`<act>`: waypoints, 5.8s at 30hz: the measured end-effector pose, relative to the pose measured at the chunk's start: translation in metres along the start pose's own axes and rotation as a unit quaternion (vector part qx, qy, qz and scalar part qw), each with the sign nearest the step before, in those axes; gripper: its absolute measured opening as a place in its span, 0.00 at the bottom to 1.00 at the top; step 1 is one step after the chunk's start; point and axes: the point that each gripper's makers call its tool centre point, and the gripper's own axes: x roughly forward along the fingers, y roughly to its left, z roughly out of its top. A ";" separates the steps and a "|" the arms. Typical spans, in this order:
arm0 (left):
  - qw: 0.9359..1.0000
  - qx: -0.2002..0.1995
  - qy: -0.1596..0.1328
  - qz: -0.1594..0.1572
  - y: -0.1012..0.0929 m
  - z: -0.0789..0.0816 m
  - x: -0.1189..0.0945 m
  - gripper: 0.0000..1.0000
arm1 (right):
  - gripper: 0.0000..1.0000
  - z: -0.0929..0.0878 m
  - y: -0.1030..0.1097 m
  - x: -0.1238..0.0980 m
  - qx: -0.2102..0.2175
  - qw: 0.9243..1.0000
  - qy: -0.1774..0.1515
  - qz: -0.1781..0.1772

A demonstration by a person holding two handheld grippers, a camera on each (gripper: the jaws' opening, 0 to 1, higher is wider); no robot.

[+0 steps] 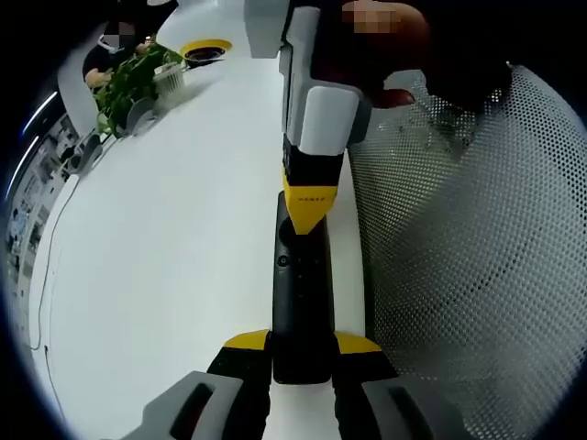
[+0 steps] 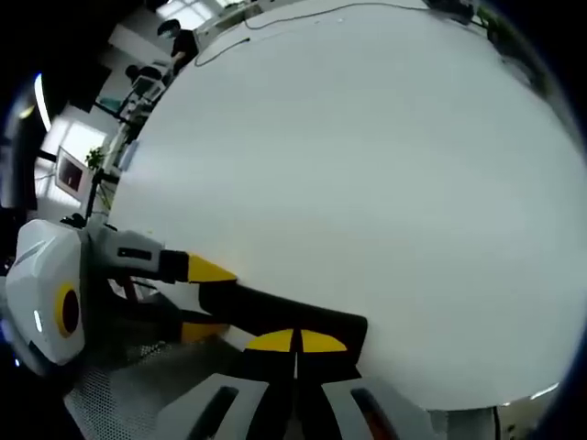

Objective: Press the specified remote control buttons in sequence, fully releasing each button before pressing the next.

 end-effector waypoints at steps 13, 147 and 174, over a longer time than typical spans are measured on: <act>1.000 0.002 0.012 0.002 -0.001 0.003 0.002 0.24 | 0.00 0.012 0.012 0.002 -0.014 0.999 -0.036 0.027; 1.000 -0.009 -0.028 0.003 -0.001 0.007 0.003 0.25 | 0.00 0.002 0.014 -0.002 -0.024 1.000 0.006 0.008; 1.000 -0.009 -0.022 0.002 -0.001 0.008 0.003 0.25 | 0.00 -0.015 0.021 0.013 -0.033 0.998 0.056 0.019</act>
